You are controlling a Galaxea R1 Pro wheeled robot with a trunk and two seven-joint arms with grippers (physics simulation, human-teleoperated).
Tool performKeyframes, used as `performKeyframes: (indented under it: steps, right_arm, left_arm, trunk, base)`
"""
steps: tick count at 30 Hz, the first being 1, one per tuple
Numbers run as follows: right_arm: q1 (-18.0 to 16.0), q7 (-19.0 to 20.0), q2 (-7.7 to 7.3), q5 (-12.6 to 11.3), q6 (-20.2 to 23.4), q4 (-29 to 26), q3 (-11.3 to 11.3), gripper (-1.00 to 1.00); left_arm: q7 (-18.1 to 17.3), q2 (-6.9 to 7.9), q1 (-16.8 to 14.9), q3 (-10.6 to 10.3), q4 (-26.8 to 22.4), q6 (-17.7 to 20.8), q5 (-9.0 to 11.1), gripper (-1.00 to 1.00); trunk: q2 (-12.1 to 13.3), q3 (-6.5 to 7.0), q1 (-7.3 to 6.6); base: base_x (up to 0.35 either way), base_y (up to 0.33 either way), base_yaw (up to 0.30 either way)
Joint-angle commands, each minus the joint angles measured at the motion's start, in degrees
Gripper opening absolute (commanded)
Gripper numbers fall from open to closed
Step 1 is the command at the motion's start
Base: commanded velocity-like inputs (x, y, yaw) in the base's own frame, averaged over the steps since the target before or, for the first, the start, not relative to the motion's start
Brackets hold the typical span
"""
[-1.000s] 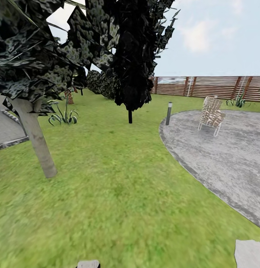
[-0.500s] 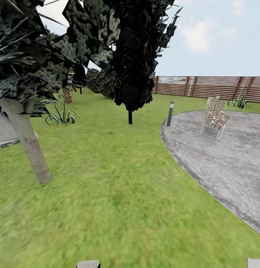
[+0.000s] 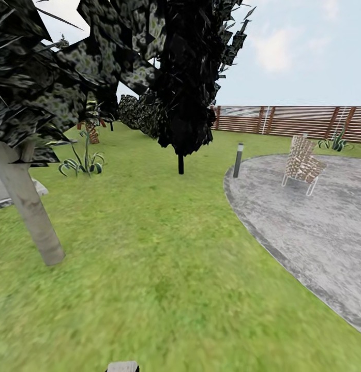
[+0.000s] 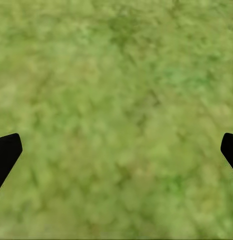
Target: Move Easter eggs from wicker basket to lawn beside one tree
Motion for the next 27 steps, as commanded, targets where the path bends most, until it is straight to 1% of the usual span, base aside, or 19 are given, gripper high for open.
performKeyframes:
  steps: [1,8,18,27]
  right_arm:
    - [0.0,0.0,0.01,0.0,-0.2,0.1,-0.1,1.00]
    - [0.0,0.0,0.01,0.0,-0.2,0.0,-0.1,1.00]
    - [0.0,0.0,0.01,0.0,-0.2,0.1,-0.1,1.00]
    - [0.0,0.0,0.01,0.0,-0.2,0.1,-0.1,1.00]
  left_arm:
    - [0.0,-0.01,0.0,0.0,0.0,-0.2,0.1,1.00]
    - [0.0,-0.01,0.0,0.0,0.0,-0.2,0.1,1.00]
    - [0.0,-0.01,0.0,0.0,0.0,-0.1,0.1,1.00]
    - [0.0,-0.01,0.0,0.0,0.0,-0.1,0.1,1.00]
  trunk:
    - [0.0,-0.05,0.03]
    - [0.0,-0.05,0.03]
    - [0.0,-0.05,0.03]
    - [0.0,-0.05,0.03]
  base:
    - [0.327,0.000,0.000]
    - [0.327,0.000,0.145]
    - [0.327,-0.011,0.009]
    - [0.313,-0.133,0.000]
